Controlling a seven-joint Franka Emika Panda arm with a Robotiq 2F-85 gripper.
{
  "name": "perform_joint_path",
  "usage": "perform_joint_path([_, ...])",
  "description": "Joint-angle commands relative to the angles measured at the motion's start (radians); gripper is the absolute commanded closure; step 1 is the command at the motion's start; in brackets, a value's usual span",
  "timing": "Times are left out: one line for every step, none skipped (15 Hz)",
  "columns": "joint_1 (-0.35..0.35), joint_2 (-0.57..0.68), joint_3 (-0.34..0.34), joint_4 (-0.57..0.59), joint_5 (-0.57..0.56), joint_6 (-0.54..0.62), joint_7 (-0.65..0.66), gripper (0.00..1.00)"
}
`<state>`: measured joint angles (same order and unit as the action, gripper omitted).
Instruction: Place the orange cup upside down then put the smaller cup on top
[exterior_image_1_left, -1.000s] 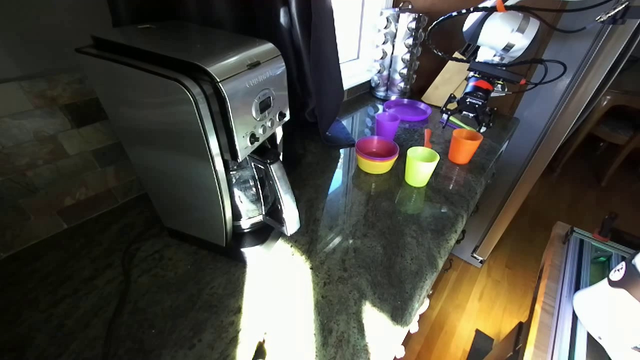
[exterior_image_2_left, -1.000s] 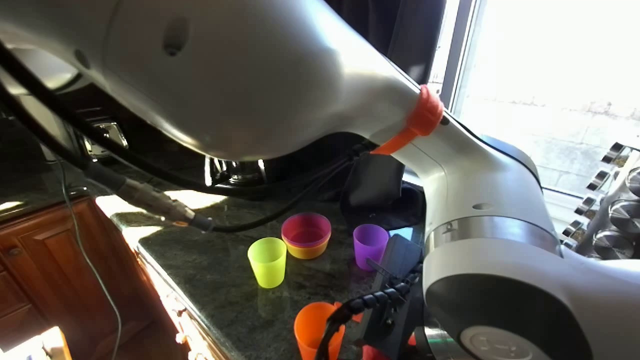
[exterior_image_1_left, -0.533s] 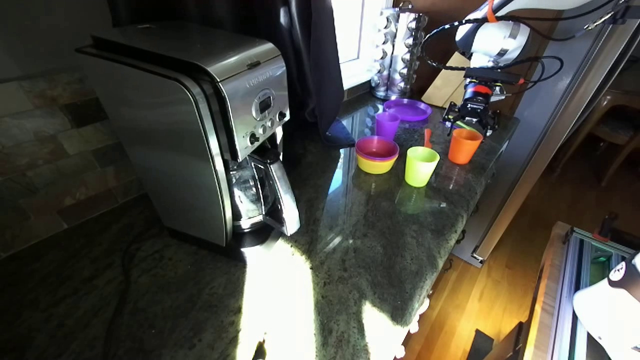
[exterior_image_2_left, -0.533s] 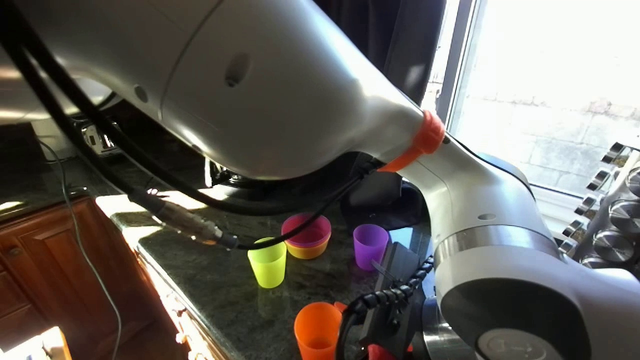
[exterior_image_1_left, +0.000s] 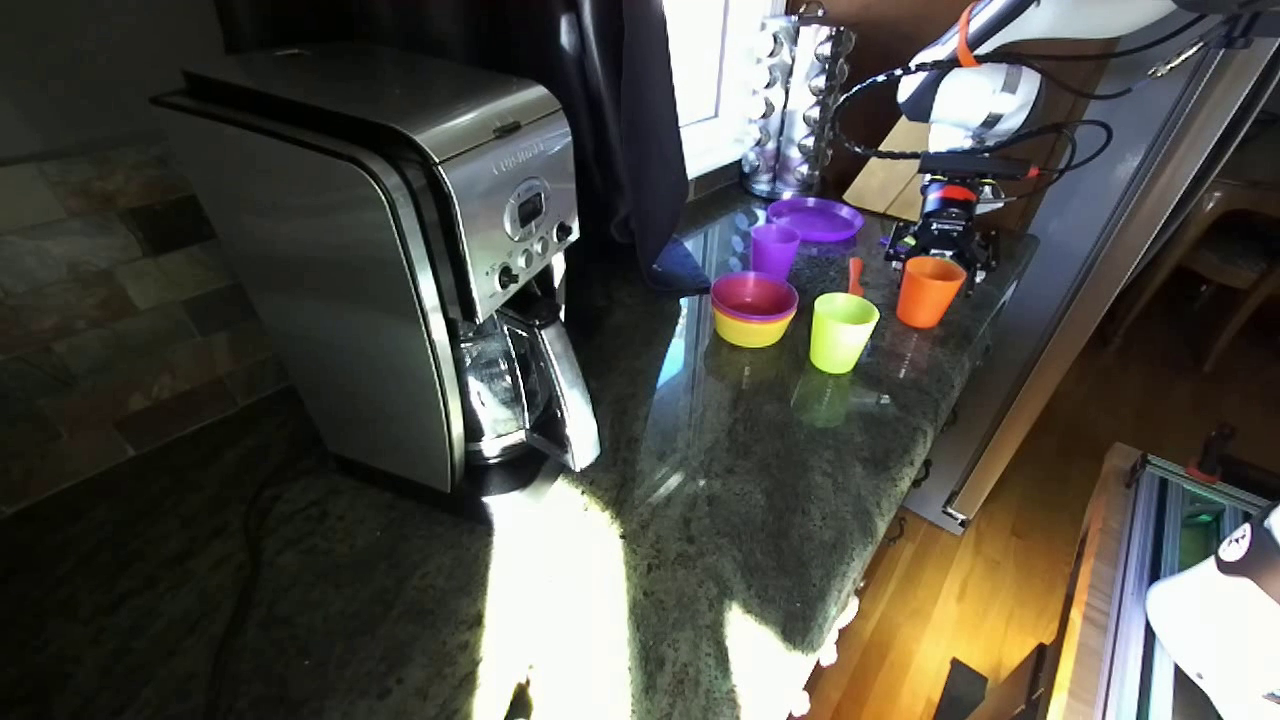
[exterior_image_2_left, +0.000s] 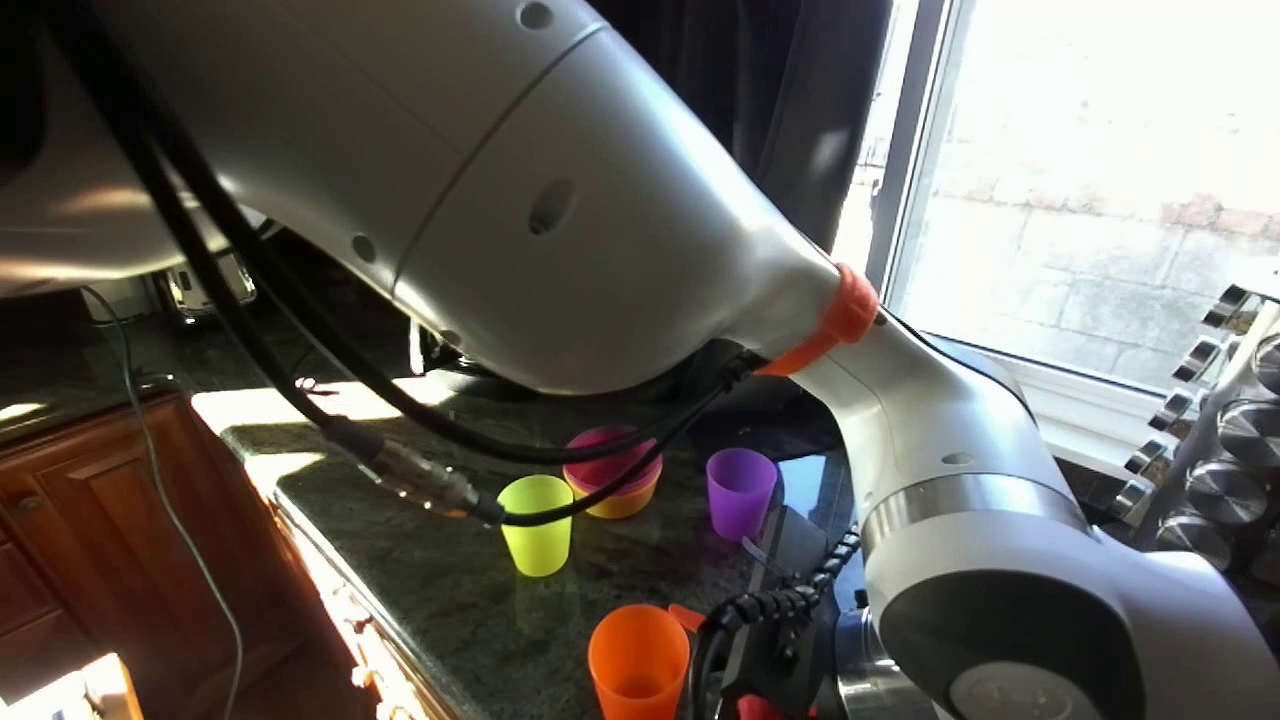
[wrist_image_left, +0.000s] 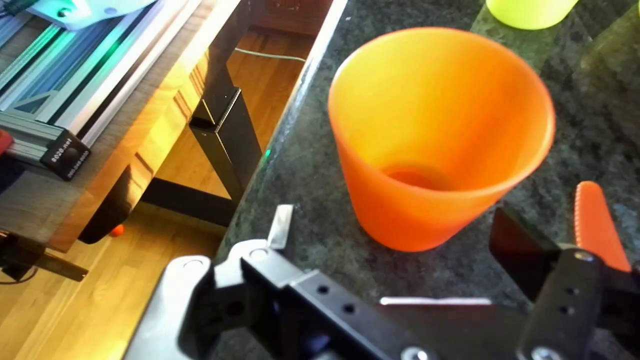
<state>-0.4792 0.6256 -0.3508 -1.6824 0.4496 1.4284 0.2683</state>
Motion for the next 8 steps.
perform_joint_path([-0.017,0.024,0.02,0.016,0.022,-0.039,0.0,0.0])
perform_joint_path([-0.018,0.027,0.022,0.017,0.022,-0.047,-0.005,0.0])
perform_joint_path([-0.017,0.028,0.021,0.016,0.021,-0.051,-0.003,0.0])
perform_joint_path([-0.016,0.029,0.021,0.012,0.02,-0.052,-0.004,0.0])
perform_joint_path([-0.017,0.031,0.02,0.012,0.021,-0.053,-0.004,0.0])
perform_joint_path([-0.018,0.036,0.021,0.013,0.025,-0.054,-0.004,0.0])
perform_joint_path([-0.018,0.04,0.021,0.014,0.027,-0.051,-0.003,0.0])
perform_joint_path([-0.019,0.044,0.024,0.014,0.03,-0.052,-0.006,0.06])
